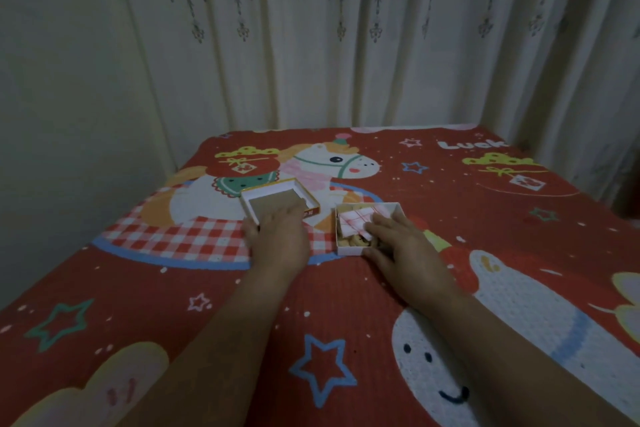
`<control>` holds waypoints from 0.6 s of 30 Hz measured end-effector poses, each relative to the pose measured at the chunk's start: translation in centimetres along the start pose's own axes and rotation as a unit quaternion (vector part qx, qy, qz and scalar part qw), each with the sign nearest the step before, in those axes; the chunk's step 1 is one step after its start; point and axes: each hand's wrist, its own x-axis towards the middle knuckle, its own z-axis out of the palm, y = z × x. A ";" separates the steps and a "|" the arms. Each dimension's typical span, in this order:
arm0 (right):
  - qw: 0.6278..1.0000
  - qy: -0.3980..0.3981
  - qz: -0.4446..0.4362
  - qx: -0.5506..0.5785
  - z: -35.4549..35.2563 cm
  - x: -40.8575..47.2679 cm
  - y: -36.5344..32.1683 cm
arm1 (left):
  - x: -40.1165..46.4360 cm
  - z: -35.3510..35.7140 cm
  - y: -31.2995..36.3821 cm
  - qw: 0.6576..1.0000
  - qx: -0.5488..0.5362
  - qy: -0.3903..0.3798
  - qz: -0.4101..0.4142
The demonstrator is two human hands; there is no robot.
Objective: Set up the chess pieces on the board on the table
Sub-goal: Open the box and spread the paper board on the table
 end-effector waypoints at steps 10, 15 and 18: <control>1.000 -0.003 0.007 0.005 0.2 0.3 0.1 | 6.6 3.4 -3.8 1.000 0.003 0.000 -0.001; 1.000 0.003 0.005 0.009 0.4 0.4 0.3 | 9.9 3.6 -7.7 0.999 -0.040 0.005 0.004; 1.000 0.003 0.005 0.009 0.4 0.5 0.3 | 9.5 2.8 -7.6 0.999 0.017 0.038 0.006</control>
